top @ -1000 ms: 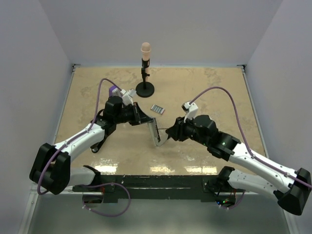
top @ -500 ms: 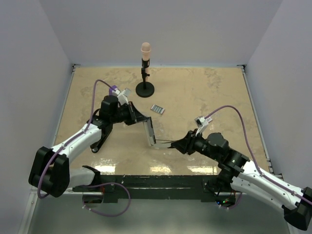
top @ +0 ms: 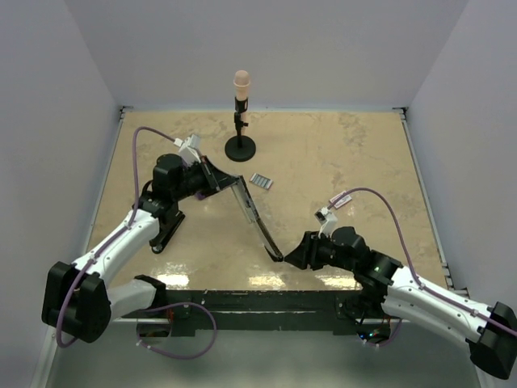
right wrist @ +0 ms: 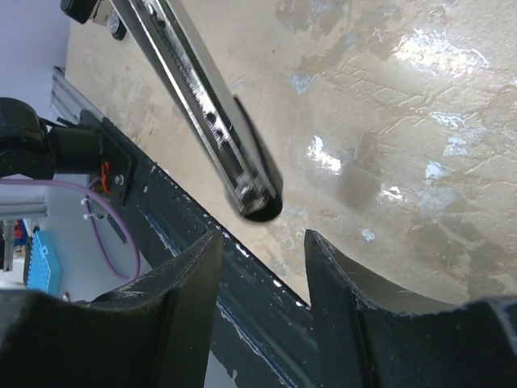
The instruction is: Unload the staples from the stapler
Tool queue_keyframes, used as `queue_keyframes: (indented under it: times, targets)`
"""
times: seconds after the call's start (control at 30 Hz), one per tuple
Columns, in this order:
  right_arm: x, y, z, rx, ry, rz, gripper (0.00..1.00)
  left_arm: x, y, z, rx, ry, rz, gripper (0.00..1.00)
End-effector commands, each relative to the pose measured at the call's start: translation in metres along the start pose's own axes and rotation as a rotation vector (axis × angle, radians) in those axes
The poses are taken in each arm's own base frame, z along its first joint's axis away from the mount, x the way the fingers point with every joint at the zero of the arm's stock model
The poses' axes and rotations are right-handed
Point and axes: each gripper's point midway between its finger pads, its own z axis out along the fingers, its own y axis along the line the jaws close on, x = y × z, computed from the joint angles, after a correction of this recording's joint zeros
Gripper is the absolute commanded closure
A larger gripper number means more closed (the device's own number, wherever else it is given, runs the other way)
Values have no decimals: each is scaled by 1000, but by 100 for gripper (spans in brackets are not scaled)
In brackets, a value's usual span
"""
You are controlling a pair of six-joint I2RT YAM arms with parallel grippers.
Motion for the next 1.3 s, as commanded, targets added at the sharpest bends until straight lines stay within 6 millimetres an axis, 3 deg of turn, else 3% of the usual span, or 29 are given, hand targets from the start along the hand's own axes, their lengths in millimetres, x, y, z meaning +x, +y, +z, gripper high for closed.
queue_keyframes:
  times: [0.0, 0.13, 0.23, 0.37, 0.53, 0.63, 0.67, 0.7, 0.73, 0.8, 0.93, 1.27]
  targets:
    - [-1, 13, 1, -50, 18, 7, 49, -38, -54, -13, 158, -115, 35, 100]
    - [-19, 34, -2, -89, -3, -74, 30, -31, -59, -19, 199, -105, 50, 100]
    - [-45, 58, -7, -133, -64, -155, 19, -24, -66, -23, 244, -81, 73, 100]
    - [-78, 89, -10, -199, -165, -257, 13, -14, -71, -30, 298, -54, 98, 100]
    - [-101, 126, -7, -329, -219, -395, 9, 2, -74, -38, 350, -4, 117, 100]
    - [-101, 132, 1, -408, -189, -449, 8, 8, -77, -44, 380, 6, 133, 100]
    - [-102, 121, 9, -408, -166, -440, 8, 9, -78, -45, 387, 6, 140, 100]
    - [-93, 125, 6, -487, -117, -452, 8, 10, -79, -48, 395, 2, 145, 100]
    - [-98, 134, 2, -561, -133, -455, 8, 12, -80, -49, 404, 6, 148, 100]
    - [-86, 125, 5, -631, -75, -442, 9, 14, -83, -53, 427, -4, 153, 100]
    - [-74, 136, -2, -782, -68, -494, 10, 19, -84, -57, 451, 4, 152, 100]
    - [-65, 130, 15, -824, 7, -462, 11, 22, -98, -71, 552, -22, 151, 100]
